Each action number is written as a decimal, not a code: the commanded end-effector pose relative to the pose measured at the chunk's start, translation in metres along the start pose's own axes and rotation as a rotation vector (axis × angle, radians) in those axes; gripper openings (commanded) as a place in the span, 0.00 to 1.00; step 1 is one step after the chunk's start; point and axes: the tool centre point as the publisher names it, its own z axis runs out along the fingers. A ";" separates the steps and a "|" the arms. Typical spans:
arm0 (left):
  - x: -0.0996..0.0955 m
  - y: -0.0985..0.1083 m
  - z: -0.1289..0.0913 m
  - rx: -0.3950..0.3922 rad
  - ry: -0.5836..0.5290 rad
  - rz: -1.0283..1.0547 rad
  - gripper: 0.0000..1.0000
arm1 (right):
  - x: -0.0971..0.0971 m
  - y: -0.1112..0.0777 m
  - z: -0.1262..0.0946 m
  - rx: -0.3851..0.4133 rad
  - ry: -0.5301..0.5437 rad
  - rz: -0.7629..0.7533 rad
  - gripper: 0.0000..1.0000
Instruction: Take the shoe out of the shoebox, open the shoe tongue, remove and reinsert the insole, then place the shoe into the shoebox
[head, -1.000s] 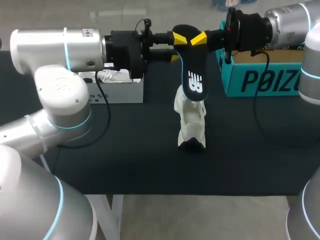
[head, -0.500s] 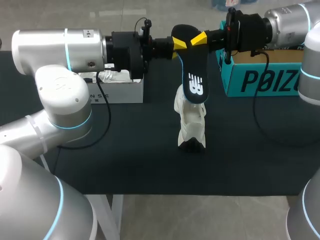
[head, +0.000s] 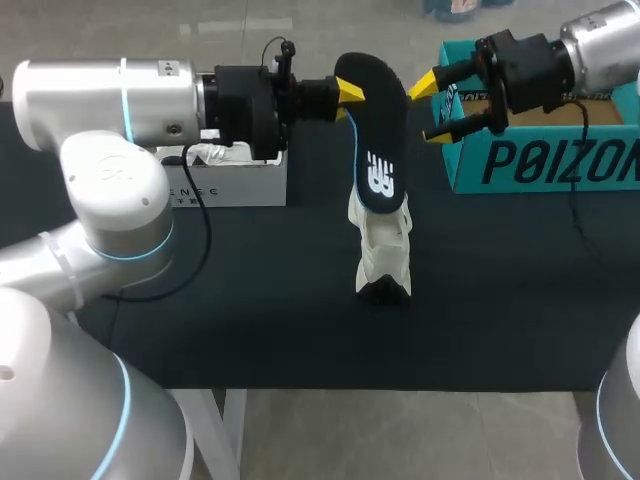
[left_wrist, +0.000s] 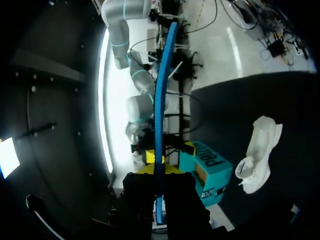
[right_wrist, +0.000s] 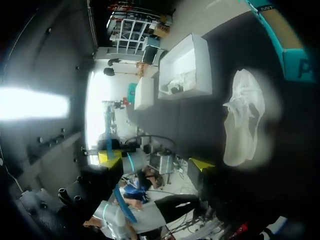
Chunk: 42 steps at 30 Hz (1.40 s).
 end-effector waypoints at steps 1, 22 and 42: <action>-0.001 0.002 0.001 -0.007 0.019 -0.019 0.00 | 0.010 -0.008 -0.001 -0.062 -0.245 -0.014 1.00; 0.005 -0.003 -0.018 -0.015 0.038 -0.080 0.00 | -0.075 -0.018 -0.118 -0.283 -0.384 -0.095 1.00; 0.002 -0.002 -0.020 -0.055 -0.010 -0.129 0.00 | -0.081 -0.020 -0.126 -0.292 -0.430 -0.068 1.00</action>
